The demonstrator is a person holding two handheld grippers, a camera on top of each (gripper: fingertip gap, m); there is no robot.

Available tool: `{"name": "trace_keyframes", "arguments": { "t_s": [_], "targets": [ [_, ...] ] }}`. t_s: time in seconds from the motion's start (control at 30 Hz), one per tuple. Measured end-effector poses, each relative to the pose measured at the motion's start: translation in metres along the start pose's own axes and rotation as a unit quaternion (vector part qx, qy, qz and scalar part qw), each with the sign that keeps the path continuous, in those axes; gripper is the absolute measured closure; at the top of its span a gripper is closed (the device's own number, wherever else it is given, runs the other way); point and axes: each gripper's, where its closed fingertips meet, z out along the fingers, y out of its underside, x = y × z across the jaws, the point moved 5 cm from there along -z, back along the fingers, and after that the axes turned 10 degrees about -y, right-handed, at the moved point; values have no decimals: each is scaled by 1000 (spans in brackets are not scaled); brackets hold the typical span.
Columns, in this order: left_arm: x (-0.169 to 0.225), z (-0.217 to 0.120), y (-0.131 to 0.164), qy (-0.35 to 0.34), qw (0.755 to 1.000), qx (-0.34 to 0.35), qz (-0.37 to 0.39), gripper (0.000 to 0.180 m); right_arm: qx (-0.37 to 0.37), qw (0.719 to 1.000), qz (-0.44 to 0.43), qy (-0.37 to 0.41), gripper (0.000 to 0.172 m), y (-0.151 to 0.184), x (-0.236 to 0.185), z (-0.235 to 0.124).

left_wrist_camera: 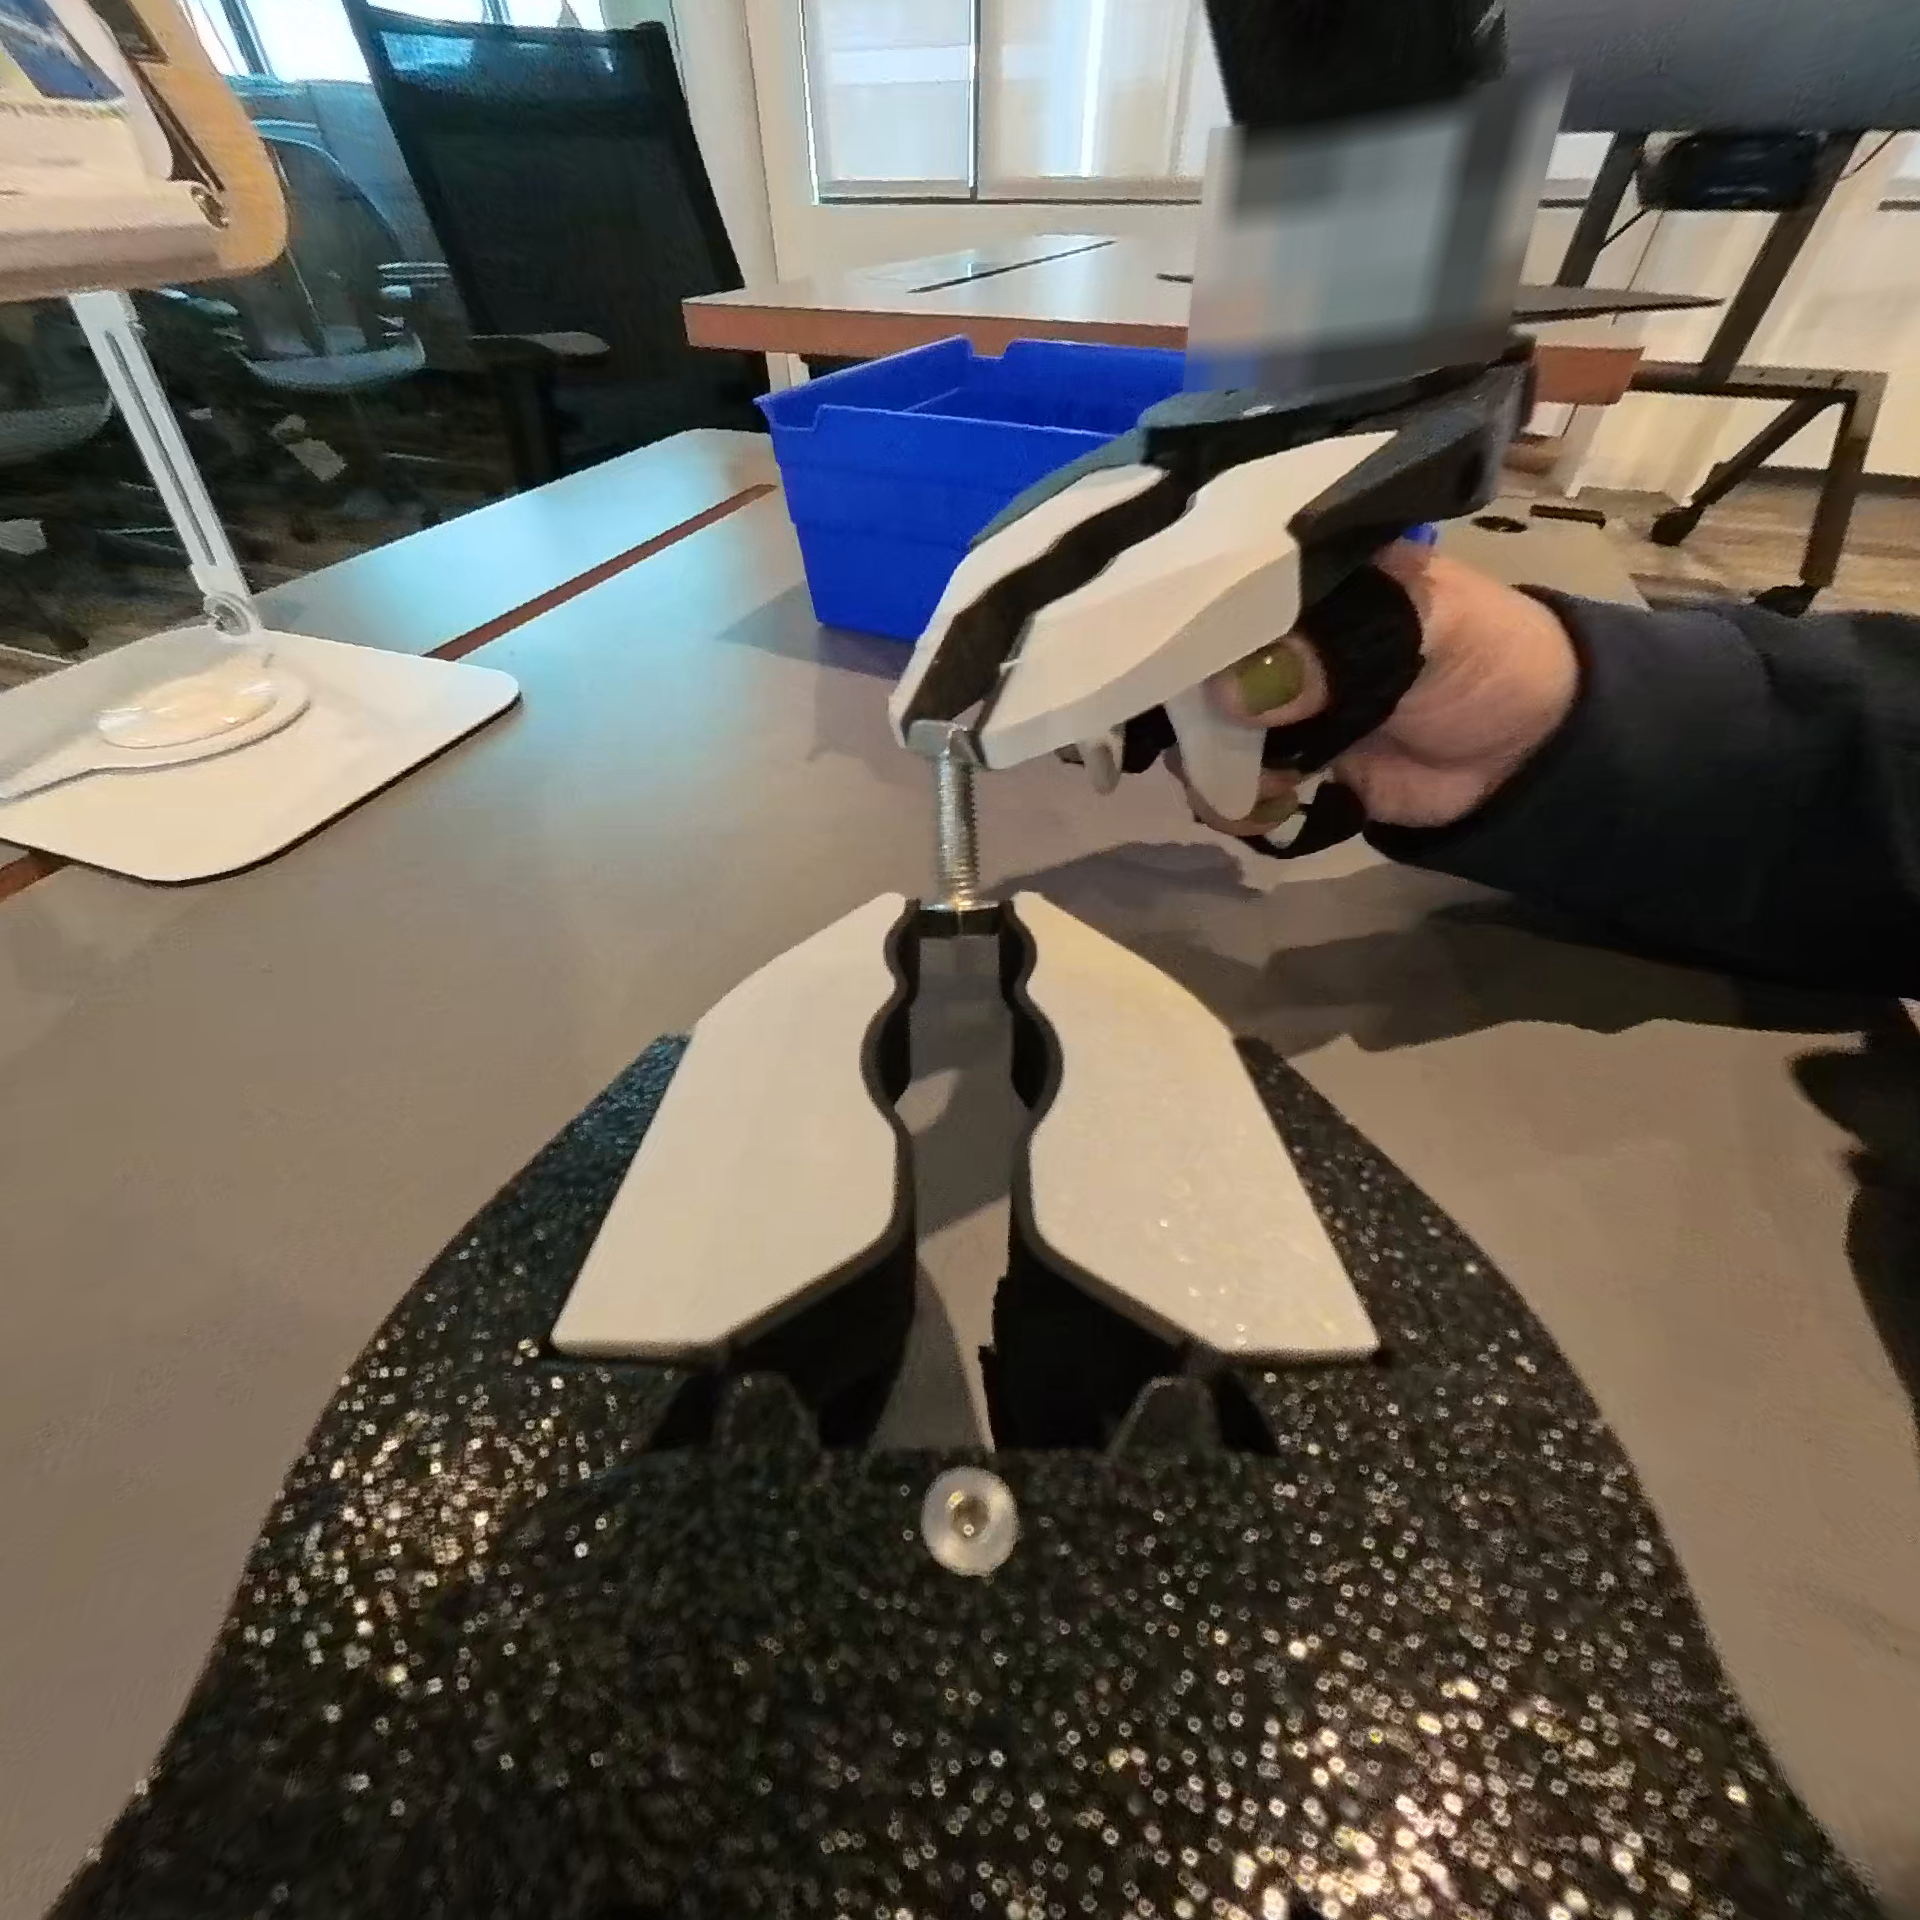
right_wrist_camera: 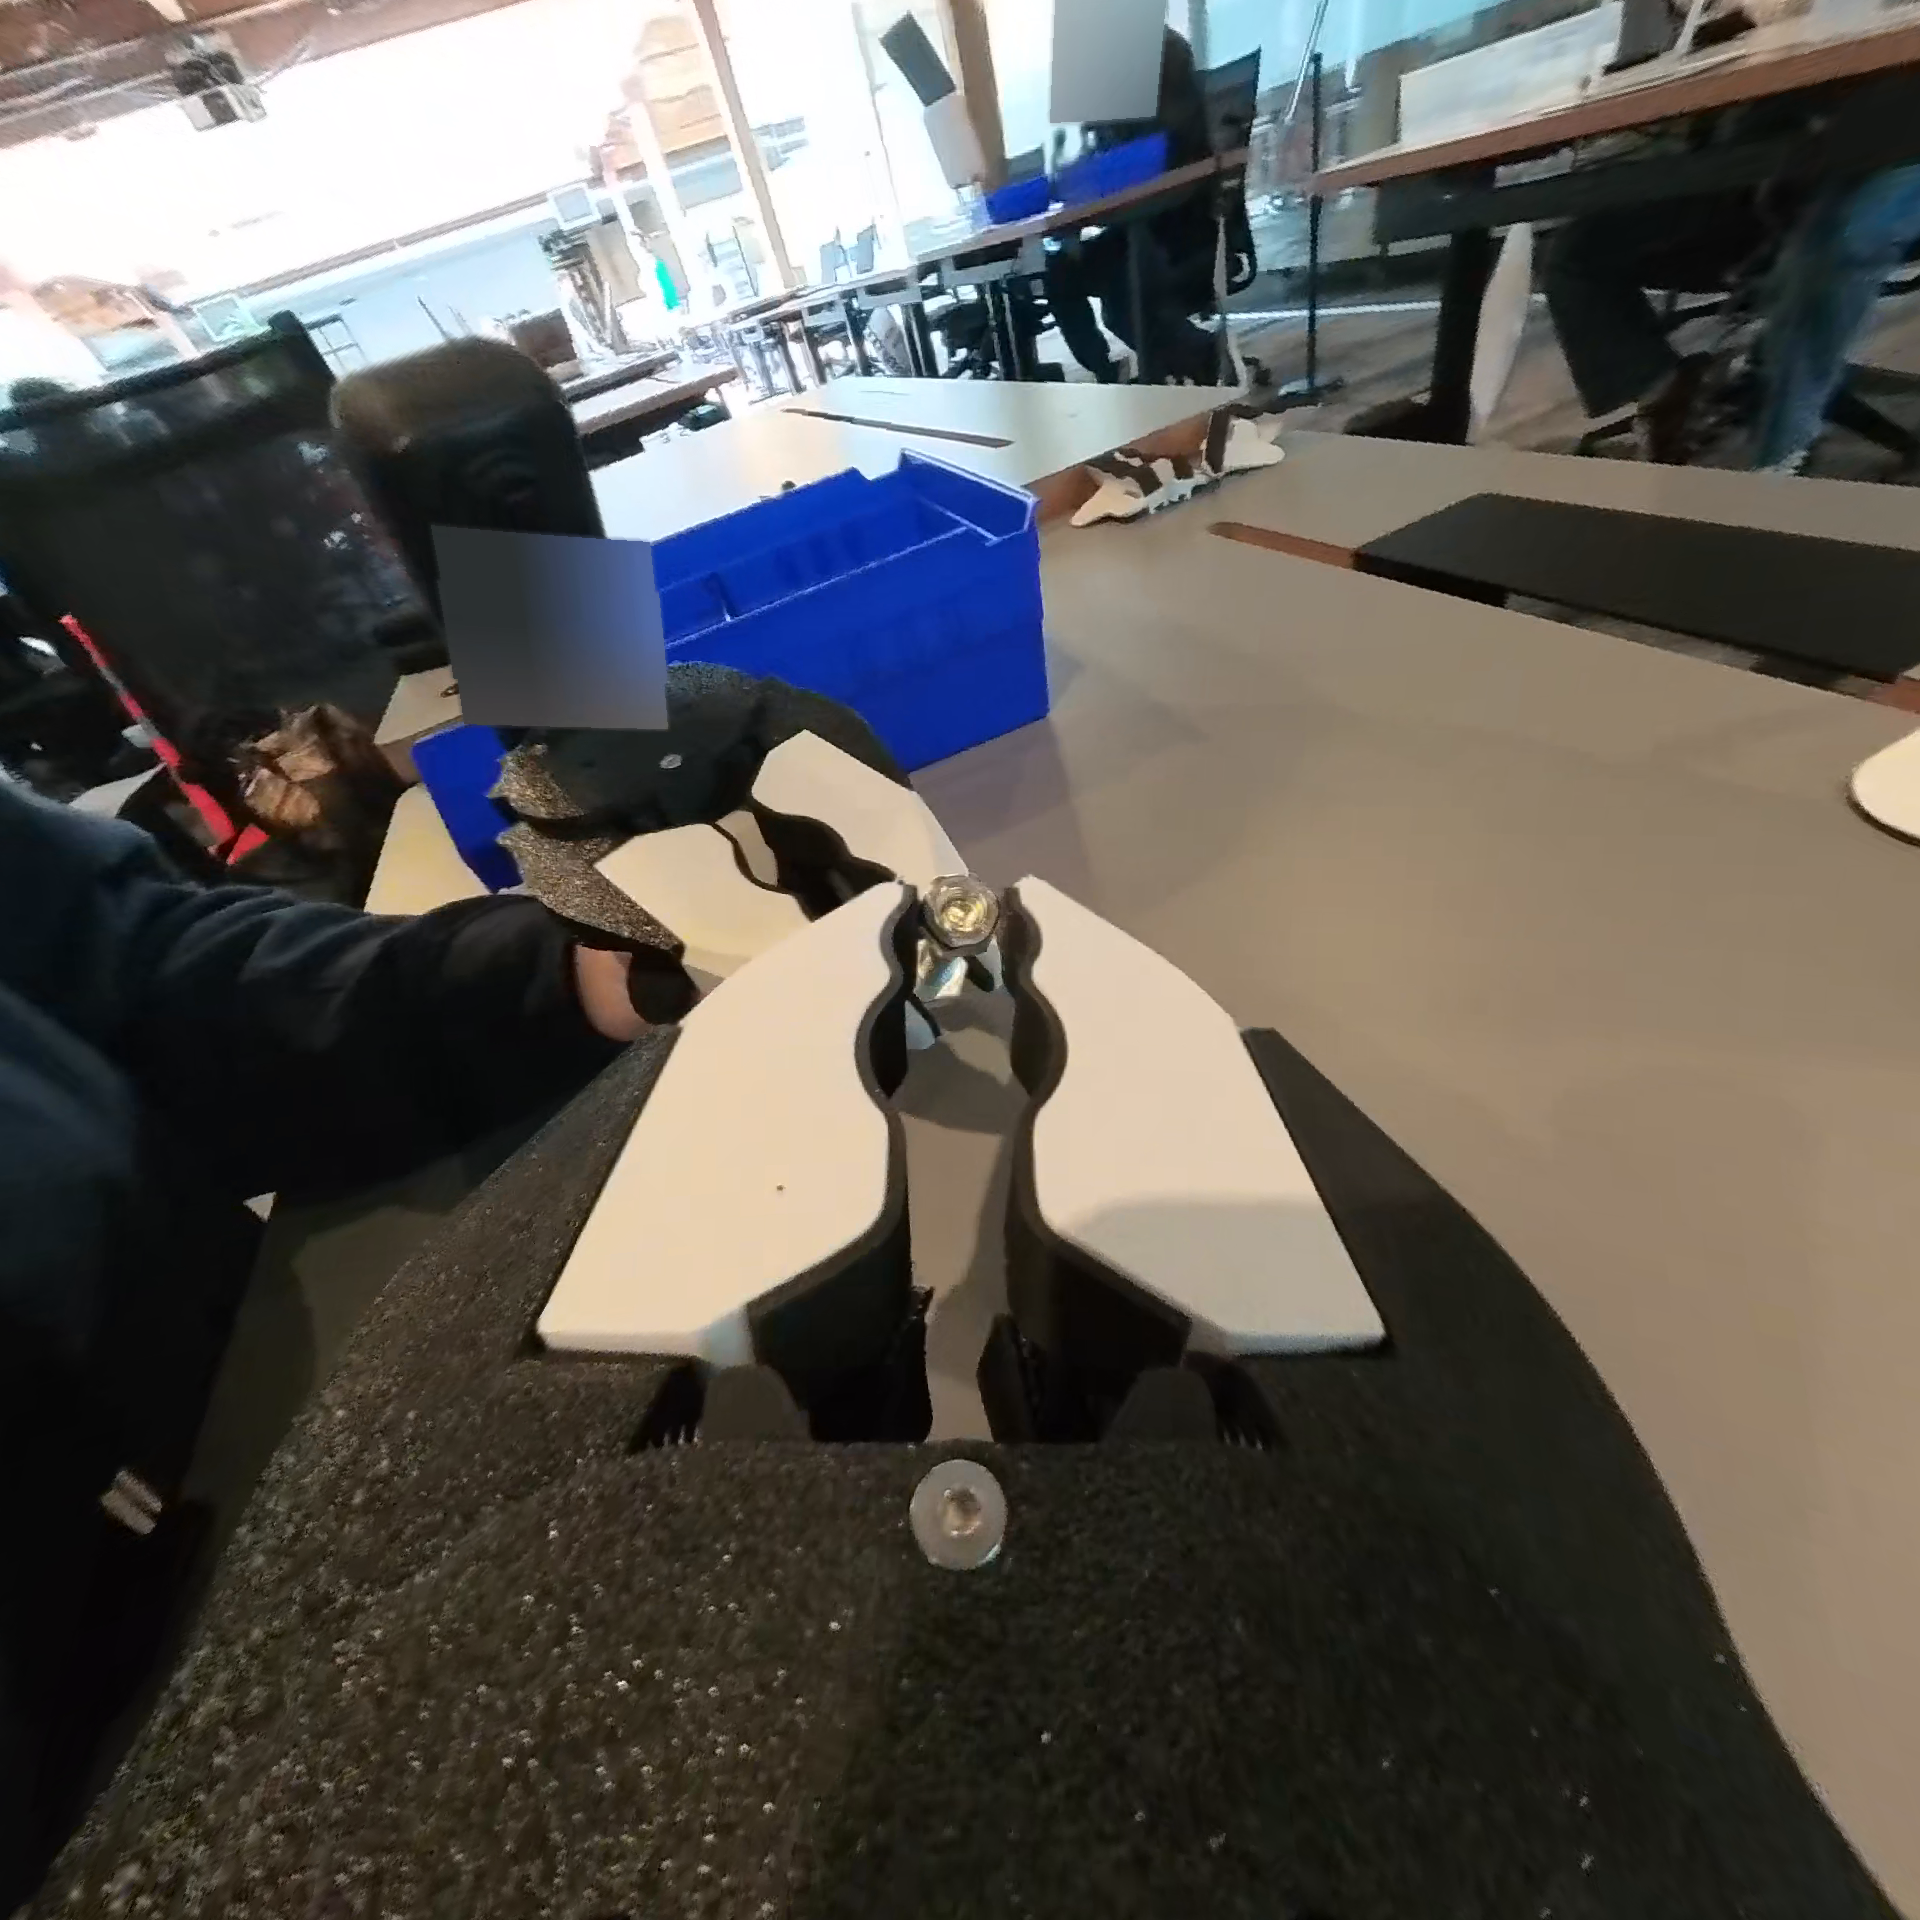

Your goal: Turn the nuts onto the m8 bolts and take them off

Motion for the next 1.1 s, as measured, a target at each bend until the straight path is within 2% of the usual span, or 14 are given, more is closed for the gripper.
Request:
{"name": "trace_keyframes", "arguments": {
  "t_s": [0.47, 0.7, 0.87, 1.1],
  "targets": [
    [3, -4, -3, 45, 999, 20, -2, 167, -11, 999, -21, -46, 157, -3, -6, -3],
    [-2, -2, 0, -54, 996, -10, 64, 167, 34, 998, 60, 5, 157, 1, 1, 4],
    [-4, -2, 0, -48, 998, -5, 34, 167, 60, 996, 70, 5, 153, 1, 0, 5],
    [-2, -2, -1, -41, 999, 6, 31, 167, 71, 997, 24, 7, 137, -6, -2, 2]
  ]
}}
